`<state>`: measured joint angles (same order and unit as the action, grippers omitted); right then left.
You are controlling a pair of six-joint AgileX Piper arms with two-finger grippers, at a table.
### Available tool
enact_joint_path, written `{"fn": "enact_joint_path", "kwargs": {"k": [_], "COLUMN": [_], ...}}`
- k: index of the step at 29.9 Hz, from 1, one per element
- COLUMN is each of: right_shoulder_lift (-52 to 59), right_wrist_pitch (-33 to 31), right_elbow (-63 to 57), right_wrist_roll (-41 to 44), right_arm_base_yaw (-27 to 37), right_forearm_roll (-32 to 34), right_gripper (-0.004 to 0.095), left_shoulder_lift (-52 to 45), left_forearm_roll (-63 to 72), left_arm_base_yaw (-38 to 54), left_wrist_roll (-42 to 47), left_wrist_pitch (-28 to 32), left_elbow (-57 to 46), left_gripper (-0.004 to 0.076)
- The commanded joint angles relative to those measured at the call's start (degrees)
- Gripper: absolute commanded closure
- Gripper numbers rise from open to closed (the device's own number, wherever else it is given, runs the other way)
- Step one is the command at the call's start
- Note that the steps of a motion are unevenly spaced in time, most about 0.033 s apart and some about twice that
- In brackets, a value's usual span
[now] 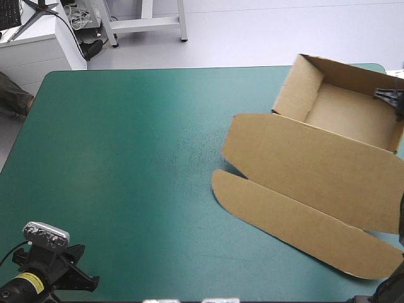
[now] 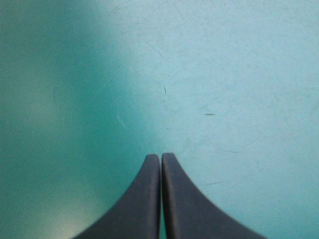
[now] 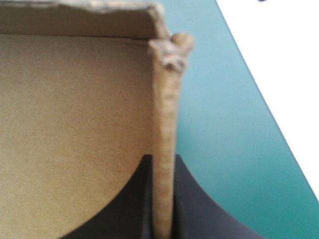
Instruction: Fold the box
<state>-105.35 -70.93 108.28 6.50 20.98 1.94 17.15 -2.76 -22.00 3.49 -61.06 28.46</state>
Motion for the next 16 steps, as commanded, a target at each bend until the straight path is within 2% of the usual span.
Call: {"fn": "enact_joint_path", "kwargs": {"k": [1, 7, 11, 13, 16], "right_shoulder_lift": [3.3, 2.5, 2.2, 2.2, 2.2], "right_wrist_pitch": [-1.0, -0.9, -0.9, -0.9, -0.9], "right_elbow": [1.5, 1.5, 1.5, 1.5, 1.5], "right_wrist_roll": [-0.8, -1.2, -2.0, -2.0, -2.0], "right_arm_base_yaw": [6.0, 10.1, 10.1, 10.1, 10.1], "right_forearm_roll": [-2.3, 2.6, 2.6, 2.2, 2.7], "right_gripper": [0.0927, 0.0927, 0.0911, 0.0839, 0.0668], "left_shoulder_lift": [0.5, 0.5, 0.5, 0.5, 0.5], "left_forearm_roll": [0.0, 0.0, 0.0, 0.0, -0.9], "left_arm_base_yaw": [-0.2, -0.2, -0.2, -0.2, -0.2], "left_wrist_roll": [0.6, 0.6, 0.6, 0.6, 0.6], "left_wrist_pitch": [3.2, 3.2, 3.2, 3.2, 3.2], "left_elbow": [1.4, 1.4, 1.4, 1.4, 1.4], "left_gripper": [0.0734, 0.0734, 0.0734, 0.0734, 0.0734]}}
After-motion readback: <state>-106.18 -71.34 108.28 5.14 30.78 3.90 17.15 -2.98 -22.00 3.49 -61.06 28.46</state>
